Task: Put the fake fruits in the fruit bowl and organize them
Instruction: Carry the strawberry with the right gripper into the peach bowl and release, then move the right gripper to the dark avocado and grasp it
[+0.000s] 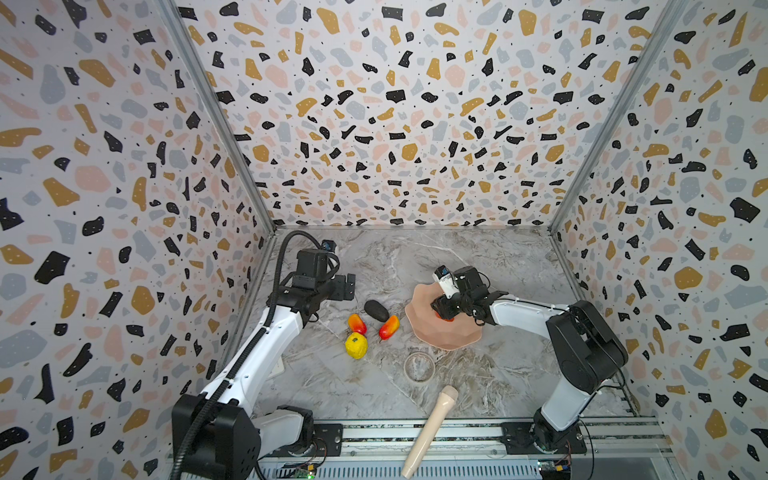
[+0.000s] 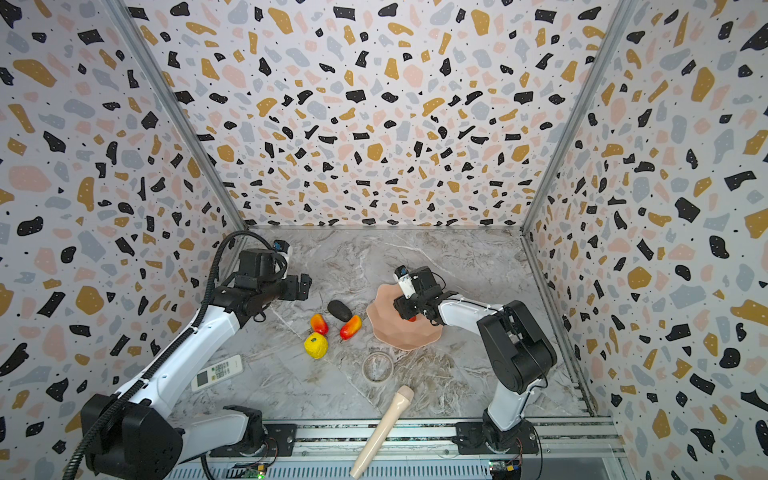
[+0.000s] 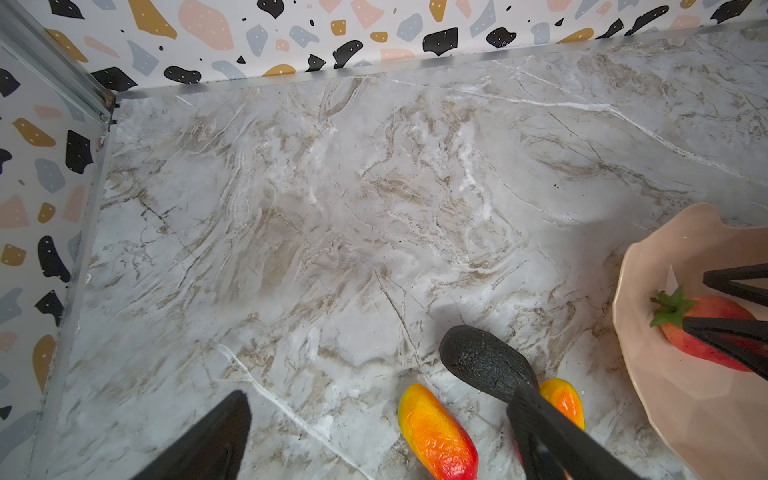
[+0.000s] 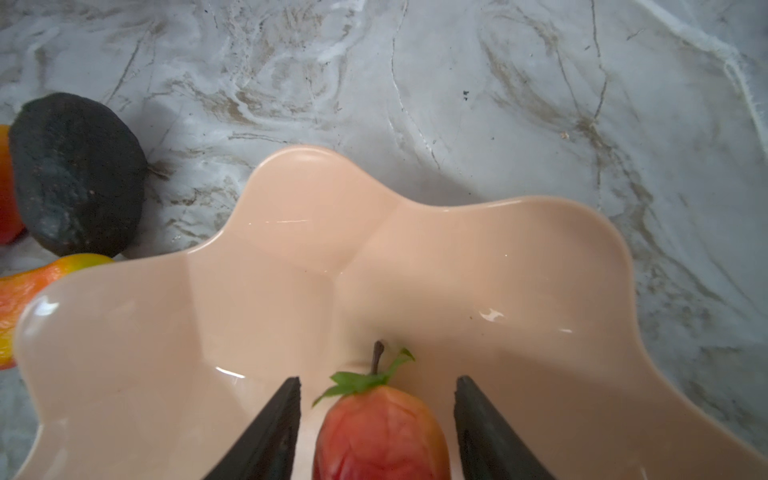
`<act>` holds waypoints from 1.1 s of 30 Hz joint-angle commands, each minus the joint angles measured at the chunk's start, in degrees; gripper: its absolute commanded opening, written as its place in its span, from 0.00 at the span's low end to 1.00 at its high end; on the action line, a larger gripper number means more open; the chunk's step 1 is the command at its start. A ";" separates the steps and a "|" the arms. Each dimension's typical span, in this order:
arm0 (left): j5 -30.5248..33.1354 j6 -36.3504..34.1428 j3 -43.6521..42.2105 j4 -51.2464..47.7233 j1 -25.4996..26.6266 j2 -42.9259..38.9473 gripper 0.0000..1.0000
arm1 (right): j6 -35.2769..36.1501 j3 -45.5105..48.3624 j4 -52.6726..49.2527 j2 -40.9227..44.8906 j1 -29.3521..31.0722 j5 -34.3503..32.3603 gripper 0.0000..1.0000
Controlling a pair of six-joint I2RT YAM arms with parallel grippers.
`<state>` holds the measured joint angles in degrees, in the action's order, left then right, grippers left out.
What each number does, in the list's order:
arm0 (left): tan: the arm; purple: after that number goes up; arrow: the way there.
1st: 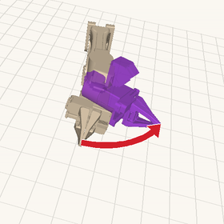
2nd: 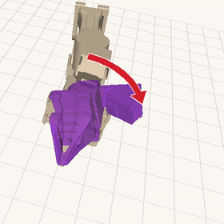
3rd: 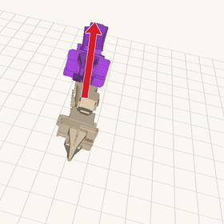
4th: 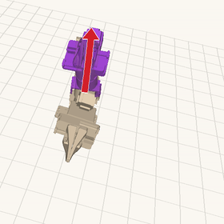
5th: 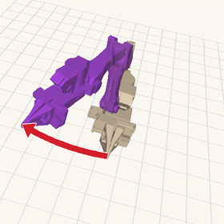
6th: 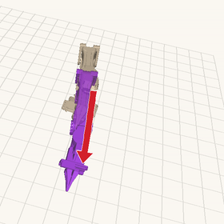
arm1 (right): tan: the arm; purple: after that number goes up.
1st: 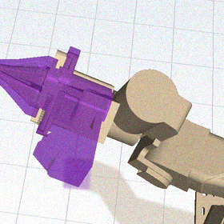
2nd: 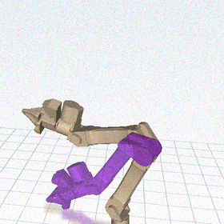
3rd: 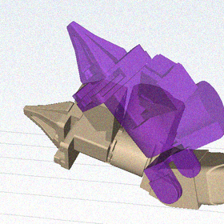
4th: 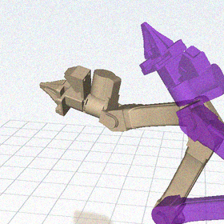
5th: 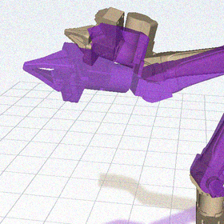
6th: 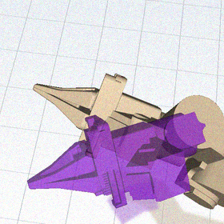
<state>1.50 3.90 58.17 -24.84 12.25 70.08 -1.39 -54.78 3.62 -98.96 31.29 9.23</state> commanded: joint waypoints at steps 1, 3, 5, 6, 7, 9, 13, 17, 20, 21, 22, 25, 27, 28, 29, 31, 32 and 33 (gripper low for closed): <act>-0.26 0.49 1.50 -0.23 0.32 -0.52 1.00 | 1.11 0.29 0.01 1.41 0.10 0.08 0.66; -0.27 0.42 1.48 -0.30 0.32 -0.48 1.00 | 1.60 0.12 -0.67 2.06 0.21 -0.20 0.69; -0.11 0.40 1.54 -0.48 0.33 -0.50 0.99 | 2.12 -0.20 -1.53 2.85 0.34 -0.52 0.73; -0.18 0.28 1.59 -0.61 0.40 -0.54 1.00 | 2.39 -0.47 -2.13 3.49 0.37 -0.75 0.76; -0.09 0.28 1.58 -0.63 0.41 -0.61 1.00 | 2.81 -0.74 -2.86 4.18 0.47 -0.99 0.80; 0.00 0.15 1.67 -0.68 0.41 -0.74 1.00 | 3.71 -1.58 -4.20 5.44 0.74 -1.32 0.86; 0.07 0.14 1.72 -0.78 0.41 -0.91 1.00 | 5.64 -4.05 -7.31 8.12 1.90 -1.97 0.99; 0.17 -0.16 1.67 -0.83 0.41 -0.91 1.00 | 6.95 -6.64 -8.71 9.54 3.87 -1.17 0.99; 0.26 -0.26 1.68 -0.89 0.41 -0.87 1.00 | 7.49 -8.90 -8.46 8.84 6.77 0.28 0.99; 0.26 -0.21 1.76 -0.84 0.41 -0.83 1.00 | 7.69 -9.97 -8.54 8.03 7.91 0.91 0.99; 0.27 -0.26 1.85 -1.00 0.41 -0.74 1.00 | 7.85 -11.06 -8.50 7.15 9.37 1.39 0.99; 0.26 -0.29 2.11 -1.37 0.41 -0.88 0.99 | 8.50 -14.06 -8.15 4.10 12.83 3.20 0.99; 0.26 -0.30 2.37 -1.74 0.41 -0.74 1.00 | 9.38 -15.99 -8.14 1.73 14.79 4.76 0.99; 0.26 -0.31 2.66 -2.15 0.41 -0.61 1.00 | 9.91 -17.03 -8.42 0.42 15.68 5.53 0.99; 0.26 -0.30 2.89 -2.55 0.41 -0.50 1.00 | 10.36 -17.79 -8.65 -0.63 16.39 5.88 0.99; 0.43 -0.36 3.09 -3.15 0.41 -0.55 1.00 | 11.16 -19.95 -9.60 -3.26 17.63 7.50 0.99; 0.55 -0.30 3.01 -3.32 0.41 -0.64 1.00 | 11.31 -20.57 -9.85 -4.25 18.01 8.11 0.99; 0.60 -0.32 2.90 -3.46 0.41 -0.73 0.99 | 11.32 -21.03 -9.90 -5.29 18.54 8.49 0.99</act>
<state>1.56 3.84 59.29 -27.20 12.45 70.08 8.25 -73.30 -3.60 -102.98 49.15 14.92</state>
